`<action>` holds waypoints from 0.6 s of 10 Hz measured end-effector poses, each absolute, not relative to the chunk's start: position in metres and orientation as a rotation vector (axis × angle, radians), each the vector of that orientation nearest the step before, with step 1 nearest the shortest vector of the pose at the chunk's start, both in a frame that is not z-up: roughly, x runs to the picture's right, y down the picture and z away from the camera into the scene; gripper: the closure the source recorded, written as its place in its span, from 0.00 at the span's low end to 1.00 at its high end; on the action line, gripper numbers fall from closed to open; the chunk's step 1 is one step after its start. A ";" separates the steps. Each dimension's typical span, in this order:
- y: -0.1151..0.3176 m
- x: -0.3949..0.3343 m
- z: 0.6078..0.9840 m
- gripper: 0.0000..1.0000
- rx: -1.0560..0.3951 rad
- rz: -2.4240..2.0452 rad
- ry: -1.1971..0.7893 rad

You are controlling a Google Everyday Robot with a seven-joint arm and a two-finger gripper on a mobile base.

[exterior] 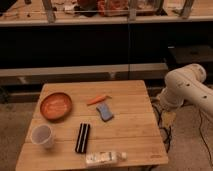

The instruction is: Place the white sponge in the ceramic bowl

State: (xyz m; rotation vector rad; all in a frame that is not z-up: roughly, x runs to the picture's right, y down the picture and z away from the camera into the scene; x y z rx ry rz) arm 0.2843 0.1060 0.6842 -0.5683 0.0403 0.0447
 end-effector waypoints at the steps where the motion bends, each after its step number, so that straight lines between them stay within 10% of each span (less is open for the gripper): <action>1: 0.106 0.284 0.684 0.20 -0.568 0.045 0.040; 6: 0.087 0.262 0.699 0.20 -0.546 0.018 0.019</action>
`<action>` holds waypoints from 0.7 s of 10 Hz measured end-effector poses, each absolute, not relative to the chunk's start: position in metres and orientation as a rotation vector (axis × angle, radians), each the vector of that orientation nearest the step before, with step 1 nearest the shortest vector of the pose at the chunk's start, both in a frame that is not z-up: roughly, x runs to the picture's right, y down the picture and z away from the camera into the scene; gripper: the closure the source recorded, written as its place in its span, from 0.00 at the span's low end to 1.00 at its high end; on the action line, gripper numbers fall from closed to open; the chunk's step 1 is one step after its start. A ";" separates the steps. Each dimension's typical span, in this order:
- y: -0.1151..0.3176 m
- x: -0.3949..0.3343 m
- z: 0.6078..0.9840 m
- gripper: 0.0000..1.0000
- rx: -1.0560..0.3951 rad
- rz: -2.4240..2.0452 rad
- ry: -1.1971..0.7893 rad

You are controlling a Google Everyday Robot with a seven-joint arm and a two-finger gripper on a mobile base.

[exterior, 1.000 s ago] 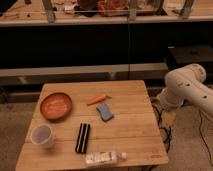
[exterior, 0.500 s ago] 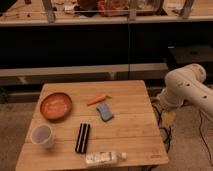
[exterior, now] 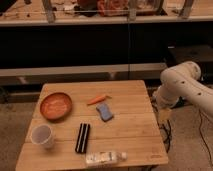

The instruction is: Place the white sponge in the ceramic bowl

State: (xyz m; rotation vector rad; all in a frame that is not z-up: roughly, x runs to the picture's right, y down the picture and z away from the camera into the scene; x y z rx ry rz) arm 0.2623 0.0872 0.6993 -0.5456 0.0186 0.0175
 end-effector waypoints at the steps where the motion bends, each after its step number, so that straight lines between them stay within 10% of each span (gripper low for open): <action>1: 0.087 0.263 0.700 0.20 -0.544 0.018 0.020; 7: 0.076 0.248 0.711 0.20 -0.524 -0.008 0.005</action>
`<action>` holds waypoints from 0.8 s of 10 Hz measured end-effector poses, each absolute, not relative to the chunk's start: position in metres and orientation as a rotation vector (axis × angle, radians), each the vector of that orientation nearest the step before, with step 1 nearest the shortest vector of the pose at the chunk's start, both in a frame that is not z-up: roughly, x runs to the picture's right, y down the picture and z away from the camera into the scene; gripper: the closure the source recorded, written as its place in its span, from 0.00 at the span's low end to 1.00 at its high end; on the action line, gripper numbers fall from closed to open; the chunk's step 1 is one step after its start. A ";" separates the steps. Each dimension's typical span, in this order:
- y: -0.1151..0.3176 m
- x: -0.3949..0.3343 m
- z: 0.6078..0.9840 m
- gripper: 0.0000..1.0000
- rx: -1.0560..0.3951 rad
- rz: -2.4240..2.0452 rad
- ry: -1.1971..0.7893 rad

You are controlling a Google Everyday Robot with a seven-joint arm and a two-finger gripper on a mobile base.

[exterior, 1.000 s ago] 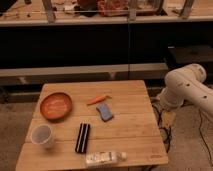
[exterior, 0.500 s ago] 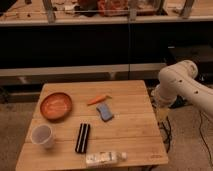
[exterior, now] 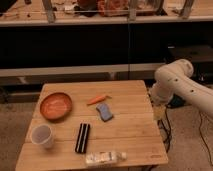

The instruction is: Place the white sponge in the ceramic bowl

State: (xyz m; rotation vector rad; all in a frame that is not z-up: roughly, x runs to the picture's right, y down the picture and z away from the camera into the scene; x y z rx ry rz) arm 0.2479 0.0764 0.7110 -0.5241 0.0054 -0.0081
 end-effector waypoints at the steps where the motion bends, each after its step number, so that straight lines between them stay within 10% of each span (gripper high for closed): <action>1: 0.075 0.247 0.713 0.20 -0.520 -0.011 0.006; 8: 0.064 0.232 0.728 0.20 -0.498 -0.046 -0.006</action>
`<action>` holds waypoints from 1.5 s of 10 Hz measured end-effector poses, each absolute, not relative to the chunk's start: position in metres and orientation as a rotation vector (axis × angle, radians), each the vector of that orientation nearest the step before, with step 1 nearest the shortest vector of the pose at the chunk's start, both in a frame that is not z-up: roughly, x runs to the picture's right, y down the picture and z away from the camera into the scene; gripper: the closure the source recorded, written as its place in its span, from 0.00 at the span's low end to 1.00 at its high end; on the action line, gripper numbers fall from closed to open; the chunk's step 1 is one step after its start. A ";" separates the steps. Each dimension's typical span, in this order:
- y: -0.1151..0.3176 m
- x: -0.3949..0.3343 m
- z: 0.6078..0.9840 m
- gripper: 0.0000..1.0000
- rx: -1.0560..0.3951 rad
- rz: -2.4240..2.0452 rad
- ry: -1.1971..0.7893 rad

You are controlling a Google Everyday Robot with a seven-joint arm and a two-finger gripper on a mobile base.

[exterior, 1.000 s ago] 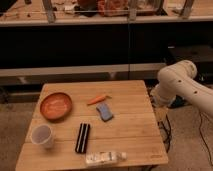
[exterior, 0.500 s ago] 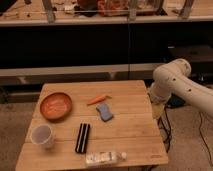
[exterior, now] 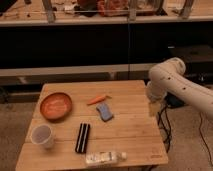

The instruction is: Place the white sponge in the ceramic bowl

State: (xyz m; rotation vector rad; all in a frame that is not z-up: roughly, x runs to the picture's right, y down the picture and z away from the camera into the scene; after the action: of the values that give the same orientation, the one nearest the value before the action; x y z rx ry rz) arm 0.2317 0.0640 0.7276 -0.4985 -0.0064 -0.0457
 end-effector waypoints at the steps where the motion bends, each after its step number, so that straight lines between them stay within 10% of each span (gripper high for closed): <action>1: 0.061 0.227 0.731 0.20 -0.494 -0.053 -0.014; 15: 0.042 0.188 0.763 0.20 -0.443 -0.097 -0.084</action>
State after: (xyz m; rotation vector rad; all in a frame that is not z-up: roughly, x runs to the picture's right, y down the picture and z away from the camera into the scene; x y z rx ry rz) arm 0.1878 0.0421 0.7626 -0.4429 -0.0839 -0.0975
